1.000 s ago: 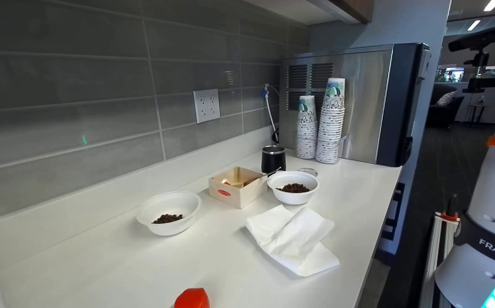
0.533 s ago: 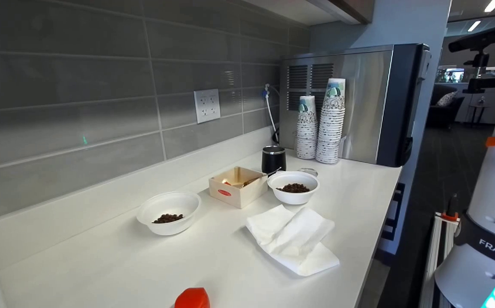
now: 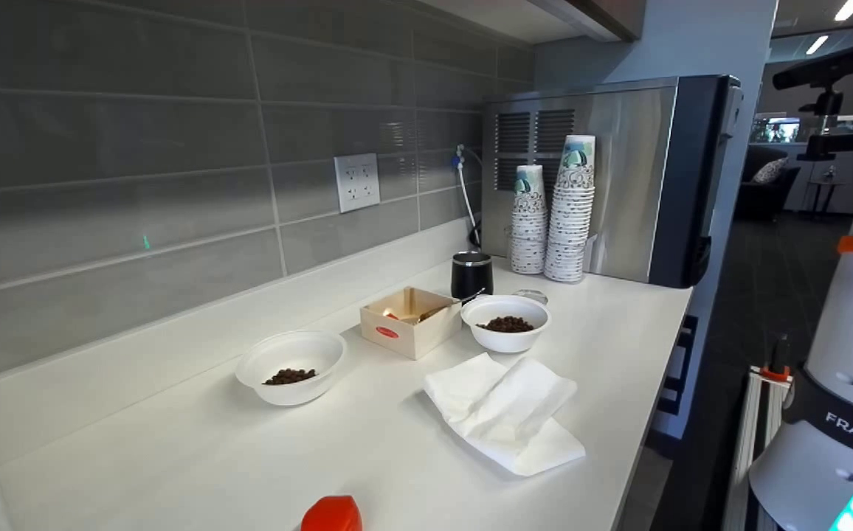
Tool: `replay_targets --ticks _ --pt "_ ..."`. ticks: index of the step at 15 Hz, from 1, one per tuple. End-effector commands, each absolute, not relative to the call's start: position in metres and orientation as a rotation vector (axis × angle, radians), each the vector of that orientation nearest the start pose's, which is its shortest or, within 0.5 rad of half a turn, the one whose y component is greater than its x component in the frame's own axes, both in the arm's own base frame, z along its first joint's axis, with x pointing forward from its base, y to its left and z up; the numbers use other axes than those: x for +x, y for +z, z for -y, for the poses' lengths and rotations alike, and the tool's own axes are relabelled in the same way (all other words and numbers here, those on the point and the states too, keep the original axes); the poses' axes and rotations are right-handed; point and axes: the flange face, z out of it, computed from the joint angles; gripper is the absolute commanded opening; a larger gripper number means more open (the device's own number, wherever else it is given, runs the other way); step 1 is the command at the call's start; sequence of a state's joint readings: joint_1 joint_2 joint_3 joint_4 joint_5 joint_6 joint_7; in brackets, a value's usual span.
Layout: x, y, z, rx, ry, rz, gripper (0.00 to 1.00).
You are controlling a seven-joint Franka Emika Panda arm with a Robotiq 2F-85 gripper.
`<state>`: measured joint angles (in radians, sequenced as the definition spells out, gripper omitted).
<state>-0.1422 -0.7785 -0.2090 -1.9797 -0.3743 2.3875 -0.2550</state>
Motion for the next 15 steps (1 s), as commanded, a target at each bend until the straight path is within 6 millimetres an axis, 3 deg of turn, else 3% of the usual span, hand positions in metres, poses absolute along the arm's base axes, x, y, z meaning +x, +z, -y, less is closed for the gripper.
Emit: replay_targets --ticks 1,10,15 --pt "0.258 0.864 0.159 2.263 1.315 0.055 1.00" --pt "0.256 0.815 0.129 2.479 1.101 -0.033 1.00" --pt "0.264 0.780 0.124 2.604 0.986 -0.061 1.00"
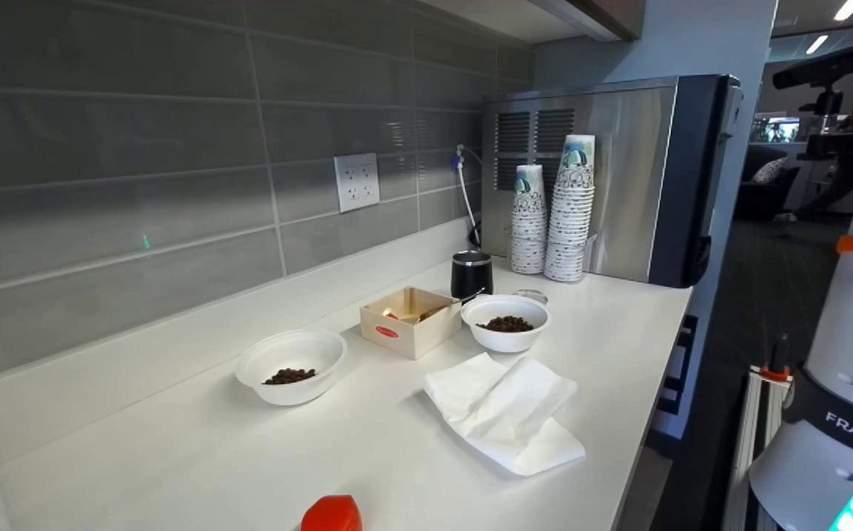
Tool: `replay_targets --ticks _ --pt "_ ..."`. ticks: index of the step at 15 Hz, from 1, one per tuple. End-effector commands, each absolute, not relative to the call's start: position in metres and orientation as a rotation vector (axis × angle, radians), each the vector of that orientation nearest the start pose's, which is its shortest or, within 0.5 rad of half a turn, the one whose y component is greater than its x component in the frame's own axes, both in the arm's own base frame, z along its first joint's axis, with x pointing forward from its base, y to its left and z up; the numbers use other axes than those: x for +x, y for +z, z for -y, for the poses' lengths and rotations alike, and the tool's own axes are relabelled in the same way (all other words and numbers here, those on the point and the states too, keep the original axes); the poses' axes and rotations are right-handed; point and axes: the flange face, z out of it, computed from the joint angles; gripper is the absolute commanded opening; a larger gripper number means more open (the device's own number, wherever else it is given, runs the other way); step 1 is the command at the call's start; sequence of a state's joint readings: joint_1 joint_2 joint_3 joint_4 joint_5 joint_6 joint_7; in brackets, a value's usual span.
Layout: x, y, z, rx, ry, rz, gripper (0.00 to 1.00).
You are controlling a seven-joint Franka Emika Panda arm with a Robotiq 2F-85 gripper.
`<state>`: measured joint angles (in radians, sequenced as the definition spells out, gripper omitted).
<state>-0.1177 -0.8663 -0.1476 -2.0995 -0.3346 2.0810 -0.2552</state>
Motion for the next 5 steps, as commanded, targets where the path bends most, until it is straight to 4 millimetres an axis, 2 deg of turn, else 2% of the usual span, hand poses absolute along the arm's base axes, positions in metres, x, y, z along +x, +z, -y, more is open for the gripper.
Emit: replay_targets --ticks 1,5 --pt "0.266 0.774 0.124 -3.276 -1.208 0.074 1.00" --pt "0.271 0.755 0.120 -3.283 -1.125 0.083 1.00"
